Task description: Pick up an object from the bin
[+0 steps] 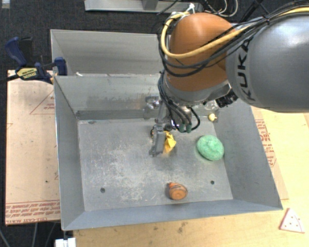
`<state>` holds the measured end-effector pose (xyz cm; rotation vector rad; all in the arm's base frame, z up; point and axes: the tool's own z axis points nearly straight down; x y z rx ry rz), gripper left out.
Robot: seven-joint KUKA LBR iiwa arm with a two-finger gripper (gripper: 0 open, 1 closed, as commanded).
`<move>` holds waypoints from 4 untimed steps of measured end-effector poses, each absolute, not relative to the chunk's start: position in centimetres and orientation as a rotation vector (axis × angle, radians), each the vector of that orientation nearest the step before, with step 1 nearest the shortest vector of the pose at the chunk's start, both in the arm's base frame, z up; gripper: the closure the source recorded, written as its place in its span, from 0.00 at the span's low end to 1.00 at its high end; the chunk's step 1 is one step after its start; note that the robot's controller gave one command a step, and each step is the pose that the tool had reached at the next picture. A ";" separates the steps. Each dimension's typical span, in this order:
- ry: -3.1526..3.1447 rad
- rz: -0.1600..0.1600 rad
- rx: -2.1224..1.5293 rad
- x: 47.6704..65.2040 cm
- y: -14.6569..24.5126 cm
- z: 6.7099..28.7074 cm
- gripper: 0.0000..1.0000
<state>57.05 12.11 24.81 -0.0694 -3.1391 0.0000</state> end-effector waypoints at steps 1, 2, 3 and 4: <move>-3.142 0.001 -0.076 55.9 10.9 26.7 0.00; -3.148 -0.002 0.112 57.3 14.7 25.0 0.00; -3.134 -0.009 0.217 59.1 13.4 25.9 0.00; -3.147 0.001 -0.021 57.9 10.0 25.6 0.00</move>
Offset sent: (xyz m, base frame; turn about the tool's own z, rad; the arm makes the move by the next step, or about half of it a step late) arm 0.0111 0.0587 -0.0194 -0.2087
